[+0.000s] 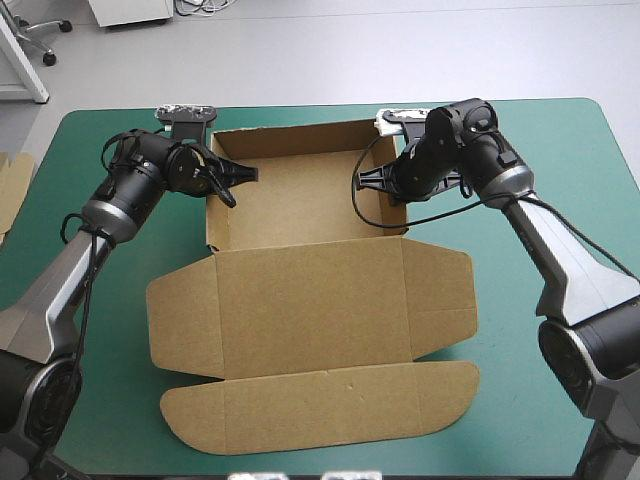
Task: Fold the box
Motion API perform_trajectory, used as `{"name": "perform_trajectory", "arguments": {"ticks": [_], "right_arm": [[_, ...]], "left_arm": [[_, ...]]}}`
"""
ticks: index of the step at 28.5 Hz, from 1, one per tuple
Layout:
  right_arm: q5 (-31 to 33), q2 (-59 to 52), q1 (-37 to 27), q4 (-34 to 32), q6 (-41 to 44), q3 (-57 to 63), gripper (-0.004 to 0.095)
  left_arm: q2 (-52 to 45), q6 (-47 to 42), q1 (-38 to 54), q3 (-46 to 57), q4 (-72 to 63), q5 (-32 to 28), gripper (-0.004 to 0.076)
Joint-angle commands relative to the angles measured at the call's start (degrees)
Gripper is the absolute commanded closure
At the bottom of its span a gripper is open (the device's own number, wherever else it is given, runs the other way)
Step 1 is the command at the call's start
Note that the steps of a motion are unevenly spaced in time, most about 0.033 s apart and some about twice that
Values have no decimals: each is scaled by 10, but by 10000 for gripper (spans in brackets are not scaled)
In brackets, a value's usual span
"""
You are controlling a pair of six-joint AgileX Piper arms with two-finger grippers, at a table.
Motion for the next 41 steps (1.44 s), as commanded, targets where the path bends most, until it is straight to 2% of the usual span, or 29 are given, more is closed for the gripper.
{"name": "perform_trajectory", "arguments": {"ticks": [1, 11, 29, 41], "right_arm": [[14, -28, -5, -27, 0, -16, 938], [14, -8, -5, -9, -2, -16, 938], [14, 34, -5, -11, 0, -11, 938], [14, 95, -6, -6, -15, -11, 938]], "left_arm": [[-14, 29, 1, -18, 22, 38, 738], [-4, 46, 1, -18, -3, 79, 738], [64, 46, 1, -20, -25, 40, 738], [126, 57, 5, -20, -30, 47, 738]]}}
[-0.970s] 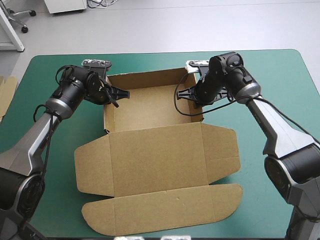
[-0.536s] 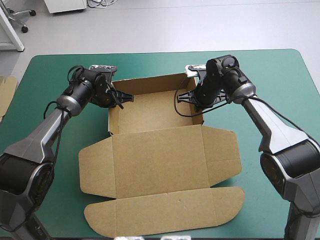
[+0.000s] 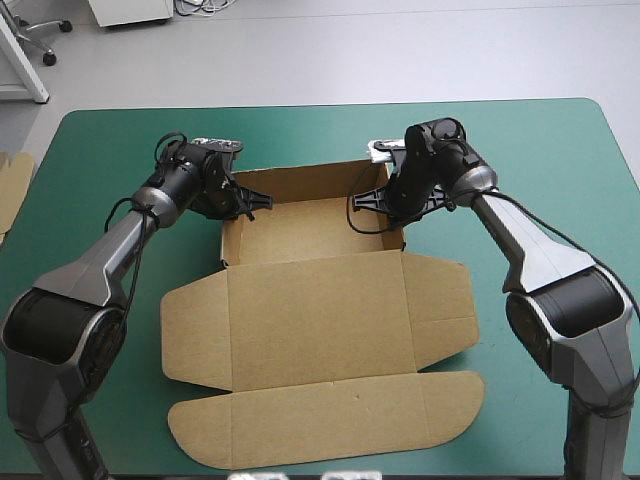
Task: Fold the box
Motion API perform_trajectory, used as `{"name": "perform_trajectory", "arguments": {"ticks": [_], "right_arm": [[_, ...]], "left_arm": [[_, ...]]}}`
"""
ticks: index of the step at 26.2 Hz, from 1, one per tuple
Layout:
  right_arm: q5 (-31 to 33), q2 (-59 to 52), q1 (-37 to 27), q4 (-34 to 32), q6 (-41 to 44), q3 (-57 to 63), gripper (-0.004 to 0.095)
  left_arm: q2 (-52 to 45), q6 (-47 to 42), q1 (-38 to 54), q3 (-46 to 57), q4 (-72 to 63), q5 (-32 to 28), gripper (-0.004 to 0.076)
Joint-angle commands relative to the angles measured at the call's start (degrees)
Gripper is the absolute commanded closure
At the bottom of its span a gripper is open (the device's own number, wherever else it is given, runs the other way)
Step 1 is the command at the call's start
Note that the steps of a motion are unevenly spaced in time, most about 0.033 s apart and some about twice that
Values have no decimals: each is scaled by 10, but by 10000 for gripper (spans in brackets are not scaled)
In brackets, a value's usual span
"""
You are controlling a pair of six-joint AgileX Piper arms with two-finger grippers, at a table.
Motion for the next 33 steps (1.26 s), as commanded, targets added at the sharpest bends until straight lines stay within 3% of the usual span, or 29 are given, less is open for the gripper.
{"name": "perform_trajectory", "arguments": {"ticks": [1, 18, 22, 27, 29, 33], "right_arm": [[5, -6, -4, -8, -11, -10, 938], [5, 13, -4, -10, -43, -36, 915], [5, 13, -4, -9, -60, -56, 757], [5, 13, -4, -8, -60, -63, 436], [5, 13, -4, -5, -56, -63, 378], [5, 11, -4, 2, -55, -63, 374]], "left_arm": [[-4, 25, 3, -7, 5, 16, 738], [4, 75, 14, -9, -45, 9, 723], [4, 84, 14, -9, -50, 11, 605], [4, 84, 14, -10, -51, 17, 371], [4, 83, 14, -11, -51, 17, 321], [4, 83, 14, -35, -53, 18, 302]]}}
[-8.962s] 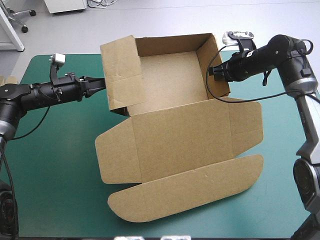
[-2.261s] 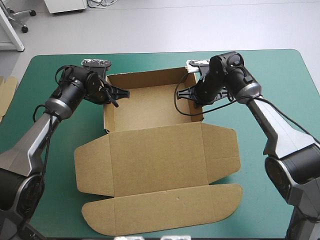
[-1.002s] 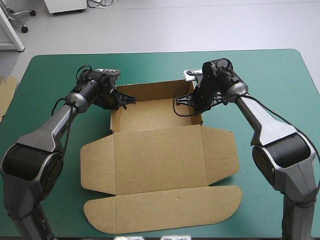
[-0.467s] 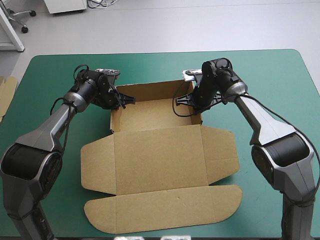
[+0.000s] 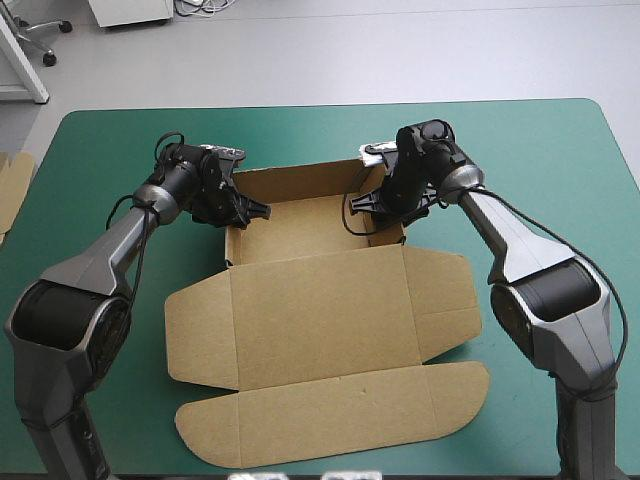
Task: Fold the box
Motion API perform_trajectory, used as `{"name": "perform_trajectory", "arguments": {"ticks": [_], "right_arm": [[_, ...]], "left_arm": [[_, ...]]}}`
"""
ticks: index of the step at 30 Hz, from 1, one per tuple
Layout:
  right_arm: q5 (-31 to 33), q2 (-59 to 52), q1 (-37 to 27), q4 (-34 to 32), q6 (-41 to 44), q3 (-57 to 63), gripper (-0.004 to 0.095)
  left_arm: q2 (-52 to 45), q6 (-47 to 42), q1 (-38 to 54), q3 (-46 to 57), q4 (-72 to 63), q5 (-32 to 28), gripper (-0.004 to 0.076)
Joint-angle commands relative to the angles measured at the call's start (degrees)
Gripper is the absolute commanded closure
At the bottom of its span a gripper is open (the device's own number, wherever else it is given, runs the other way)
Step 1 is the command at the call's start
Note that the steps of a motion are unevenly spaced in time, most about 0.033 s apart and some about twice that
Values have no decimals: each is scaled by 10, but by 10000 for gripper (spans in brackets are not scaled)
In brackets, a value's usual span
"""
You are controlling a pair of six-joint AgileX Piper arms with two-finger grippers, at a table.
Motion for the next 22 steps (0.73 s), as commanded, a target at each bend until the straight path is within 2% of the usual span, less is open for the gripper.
{"name": "perform_trajectory", "arguments": {"ticks": [1, 7, 16, 22], "right_arm": [[6, -39, -2, 3, -1, -18, 374], [6, -39, -2, 4, -1, -25, 373], [6, -39, -2, 6, -1, -114, 373], [6, -58, -7, -1, -2, -131, 373]], "left_arm": [[-21, -1, -4, -33, -15, 4, 302], [-21, 1, -4, -73, -15, 11, 302], [-21, 1, -4, -106, -15, 15, 302], [-21, 1, -4, -133, -15, 25, 302]]}}
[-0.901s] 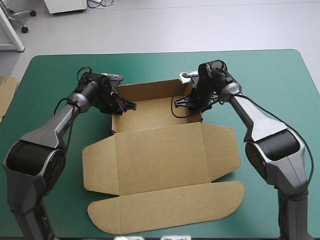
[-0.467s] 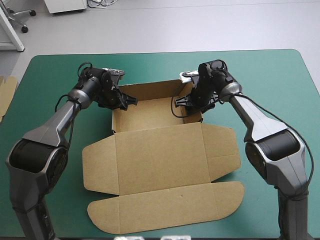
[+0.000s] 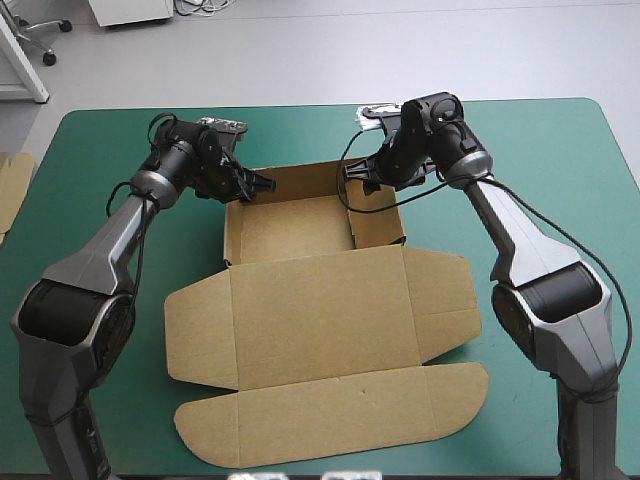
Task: Fold the box
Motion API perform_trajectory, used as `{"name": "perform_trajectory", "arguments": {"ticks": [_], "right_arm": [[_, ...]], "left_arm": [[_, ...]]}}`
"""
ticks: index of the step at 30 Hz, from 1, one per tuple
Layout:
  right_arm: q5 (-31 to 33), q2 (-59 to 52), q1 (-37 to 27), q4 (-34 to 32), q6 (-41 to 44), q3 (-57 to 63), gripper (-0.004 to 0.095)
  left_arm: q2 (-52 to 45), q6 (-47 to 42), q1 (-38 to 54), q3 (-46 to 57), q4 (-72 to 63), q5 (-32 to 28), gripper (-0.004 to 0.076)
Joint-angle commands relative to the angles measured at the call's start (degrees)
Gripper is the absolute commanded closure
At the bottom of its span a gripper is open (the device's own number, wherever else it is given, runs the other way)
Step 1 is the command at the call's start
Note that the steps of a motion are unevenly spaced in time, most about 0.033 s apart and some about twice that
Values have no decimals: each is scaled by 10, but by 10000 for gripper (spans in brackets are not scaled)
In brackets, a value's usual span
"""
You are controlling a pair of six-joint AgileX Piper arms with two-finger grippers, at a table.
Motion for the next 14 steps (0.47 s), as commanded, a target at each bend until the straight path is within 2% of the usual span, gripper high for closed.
{"name": "perform_trajectory", "arguments": {"ticks": [1, 6, 14], "right_arm": [[4, -58, -8, -1, -4, -22, 373], [5, -98, -18, -18, -11, -22, 373], [5, -179, -18, -40, -33, -20, 373]], "left_arm": [[-33, -1, -2, -37, -7, 0, 303], [-54, 18, -2, -48, -9, 6, 307], [-138, 67, -2, -48, -26, 8, 362]]}}
